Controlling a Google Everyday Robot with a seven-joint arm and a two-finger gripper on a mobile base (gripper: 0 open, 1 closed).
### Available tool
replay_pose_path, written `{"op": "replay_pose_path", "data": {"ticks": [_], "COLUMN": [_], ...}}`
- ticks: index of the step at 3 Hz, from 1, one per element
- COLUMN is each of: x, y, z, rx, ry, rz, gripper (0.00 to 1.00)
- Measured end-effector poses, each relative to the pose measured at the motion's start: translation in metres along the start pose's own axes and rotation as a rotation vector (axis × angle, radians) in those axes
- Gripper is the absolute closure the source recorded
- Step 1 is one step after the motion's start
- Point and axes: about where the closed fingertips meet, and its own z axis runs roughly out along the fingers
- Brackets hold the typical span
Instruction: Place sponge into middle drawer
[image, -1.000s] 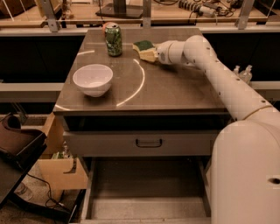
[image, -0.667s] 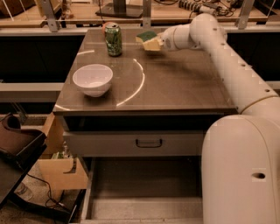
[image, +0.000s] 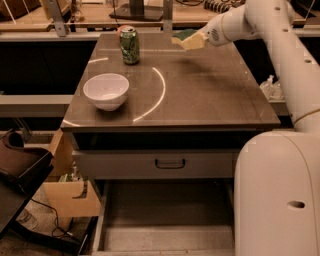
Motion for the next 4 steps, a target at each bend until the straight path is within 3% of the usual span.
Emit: {"op": "replay_pose_path", "data": {"ticks": [1,2,3,4], "x": [0.005,0.016,0.031,0.047], "y": [-0.013,-0.011,0.006,0.024], "z": [-0.06,-0.111,-0.18,-0.226], "rx": [0.049,0.101,0.184,0.242], "ry": [0.045,0.101,0.123,0.1], "rz": [0.031,0.066,0.141,0.204], "gripper": [1.0,1.0,1.0,1.0]}}
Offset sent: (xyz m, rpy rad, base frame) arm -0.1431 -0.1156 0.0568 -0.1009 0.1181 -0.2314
